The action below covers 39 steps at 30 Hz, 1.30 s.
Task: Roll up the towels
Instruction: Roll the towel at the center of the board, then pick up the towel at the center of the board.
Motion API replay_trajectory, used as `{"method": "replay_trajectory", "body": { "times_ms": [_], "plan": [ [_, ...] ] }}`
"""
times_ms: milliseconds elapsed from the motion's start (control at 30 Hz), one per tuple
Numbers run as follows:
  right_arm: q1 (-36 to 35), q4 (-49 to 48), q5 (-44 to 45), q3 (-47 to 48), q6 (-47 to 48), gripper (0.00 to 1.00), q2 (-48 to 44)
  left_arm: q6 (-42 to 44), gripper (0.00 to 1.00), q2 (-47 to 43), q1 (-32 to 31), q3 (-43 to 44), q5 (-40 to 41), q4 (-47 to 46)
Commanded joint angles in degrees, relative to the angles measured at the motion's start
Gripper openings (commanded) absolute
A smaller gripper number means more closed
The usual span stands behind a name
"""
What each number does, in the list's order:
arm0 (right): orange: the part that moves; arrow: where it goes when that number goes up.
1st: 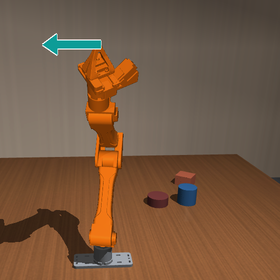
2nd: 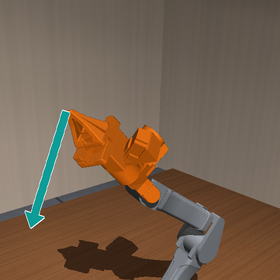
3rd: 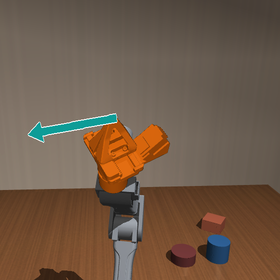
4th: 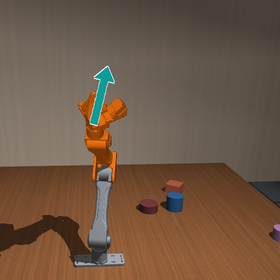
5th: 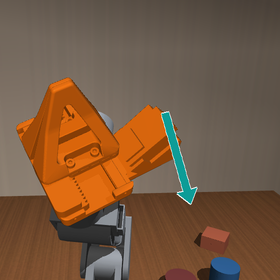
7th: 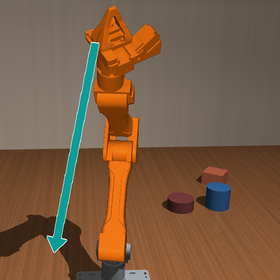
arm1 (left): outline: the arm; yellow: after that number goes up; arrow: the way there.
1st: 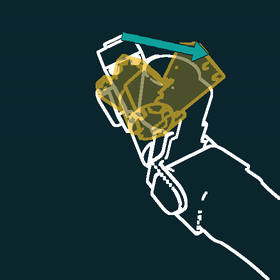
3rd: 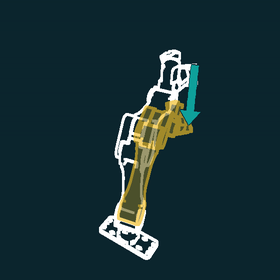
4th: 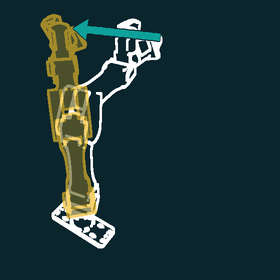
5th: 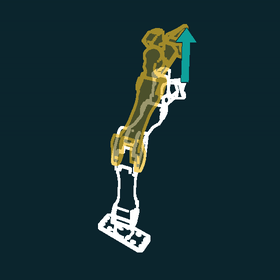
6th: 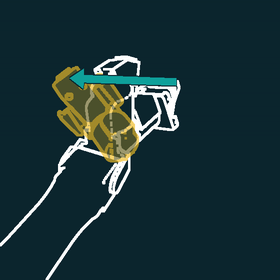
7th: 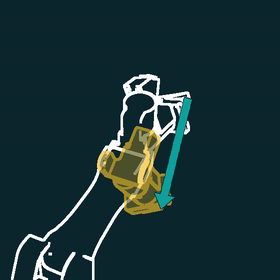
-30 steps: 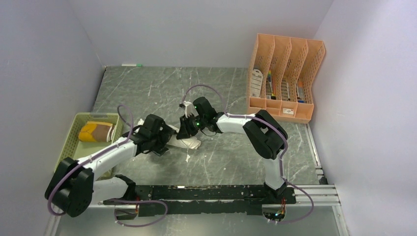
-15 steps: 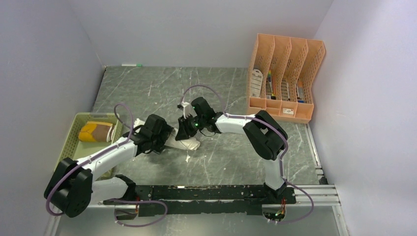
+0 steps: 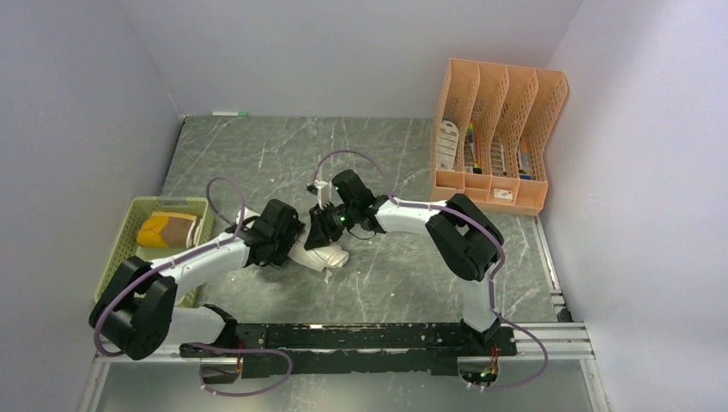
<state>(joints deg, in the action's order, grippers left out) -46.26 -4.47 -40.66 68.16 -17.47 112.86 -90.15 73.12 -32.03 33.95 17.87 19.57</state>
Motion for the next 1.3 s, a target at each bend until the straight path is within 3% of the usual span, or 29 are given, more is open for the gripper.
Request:
{"method": "replay_trajectory", "body": {
  "times_ms": [0,433,500,533,600,633,767,800,833,1033,1200,1267],
  "plan": [
    [-0.59,0.61,-2.54,2.62,0.26,0.04,-2.41,-1.64,0.99,1.5,-2.25,0.53,2.4,-2.1],
    [-2.16,-6.14,-9.9,1.53,-2.45,0.03,-2.97,-8.02,0.96,1.15,-5.67,-3.57,6.74,-8.46],
    [-2.1,-6.16,-10.25,1.61,-2.3,0.03,-3.26,-7.71,0.82,-0.32,-5.65,-4.65,7.26,-9.9],
    [-2.08,-6.16,-10.35,1.62,-2.3,0.03,-3.4,-7.56,0.69,-1.06,-5.67,-5.26,7.5,-10.56],
    [-2.08,-6.17,-10.46,1.54,-2.23,0.04,-3.67,-7.17,0.23,-2.34,-5.67,-6.25,7.73,-11.73],
    [-2.09,-6.01,-10.41,1.59,-2.17,0.06,-3.76,-7.54,0.09,-2.78,-5.56,-6.3,7.4,-11.32],
    [-2.1,-3.67,-8.43,1.64,-0.48,0.24,-5.24,-8.8,0.07,-3.99,-5.66,-5.96,8.13,-7.9],
    [-2.08,-2.54,-7.46,1.6,0.32,0.72,-5.8,-9.12,0.07,-4.62,-5.63,-6.05,8.47,-7.29],
    [-2.08,-1.23,-6.52,1.71,1.37,0.96,-6.58,-9.35,0.07,-5.32,-5.62,-6.08,8.9,-6.45],
    [-0.62,8.31,2.75,1.32,8.29,1.0,-13.72,-10.06,0.07,-11.52,-5.51,-3.18,14.56,3.63],
    [6.09,6.09,7.43,-5.37,7.17,1.0,-24.99,-7.45,0.07,-16.92,-4.75,4.39,22.11,17.68],
    [9.12,6.24,9.29,-7.16,7.18,1.0,-29.04,-4.77,0.07,-19.66,-1.12,7.37,22.98,23.91]
  ]
}}
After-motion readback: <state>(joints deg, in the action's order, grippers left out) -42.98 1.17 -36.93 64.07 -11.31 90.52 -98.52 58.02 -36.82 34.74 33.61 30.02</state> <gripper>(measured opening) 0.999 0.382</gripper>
